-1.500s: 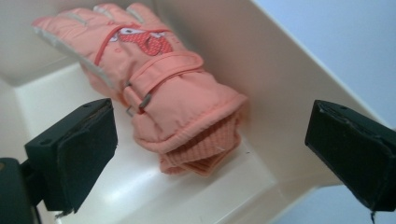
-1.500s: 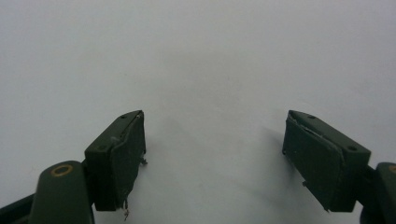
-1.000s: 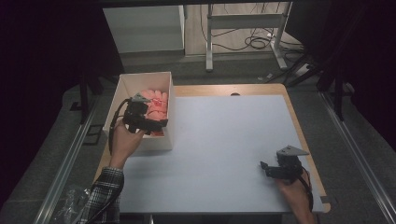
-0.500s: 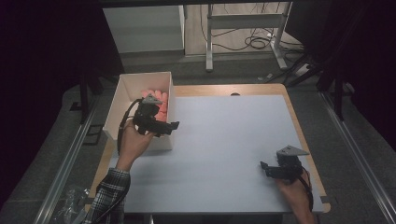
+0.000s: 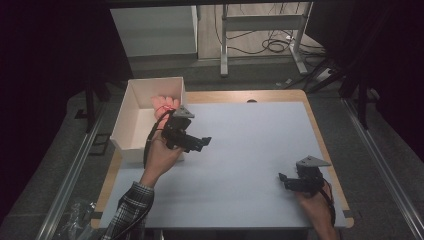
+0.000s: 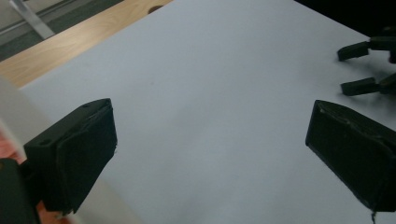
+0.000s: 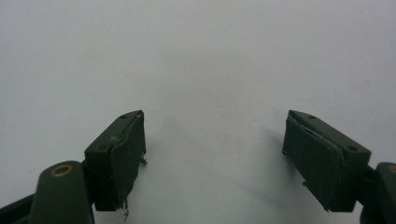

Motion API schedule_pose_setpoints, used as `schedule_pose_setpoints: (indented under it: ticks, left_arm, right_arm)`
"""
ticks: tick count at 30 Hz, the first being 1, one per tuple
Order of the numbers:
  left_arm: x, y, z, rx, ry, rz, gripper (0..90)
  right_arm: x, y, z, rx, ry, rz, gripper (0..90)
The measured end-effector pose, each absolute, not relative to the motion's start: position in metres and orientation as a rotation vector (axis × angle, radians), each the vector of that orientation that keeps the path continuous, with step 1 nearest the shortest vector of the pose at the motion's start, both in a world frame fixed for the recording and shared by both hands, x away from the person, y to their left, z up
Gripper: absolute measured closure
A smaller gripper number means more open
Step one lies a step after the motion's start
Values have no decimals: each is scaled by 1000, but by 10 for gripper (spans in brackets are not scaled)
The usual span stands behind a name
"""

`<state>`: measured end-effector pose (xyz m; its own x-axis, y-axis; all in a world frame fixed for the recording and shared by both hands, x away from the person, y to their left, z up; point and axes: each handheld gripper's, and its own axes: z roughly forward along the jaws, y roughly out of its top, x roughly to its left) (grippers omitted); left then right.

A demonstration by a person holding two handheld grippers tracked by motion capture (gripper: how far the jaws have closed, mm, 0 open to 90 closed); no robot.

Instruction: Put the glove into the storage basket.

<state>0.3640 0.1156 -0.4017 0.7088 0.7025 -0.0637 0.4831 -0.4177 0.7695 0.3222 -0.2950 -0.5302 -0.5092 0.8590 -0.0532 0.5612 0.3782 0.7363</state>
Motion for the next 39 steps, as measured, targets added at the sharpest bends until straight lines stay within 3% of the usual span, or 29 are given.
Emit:
schedule_pose_setpoints:
  ticks: [16,39]
  left_arm:
    - [343,76,-438,2140,791,300,25]
    - [325,92,-516,2172,863,283,25]
  right_arm:
    - [322,-295,-530,1226,2215,933,213]
    - [322,-295,-530,1228,2214,931,213]
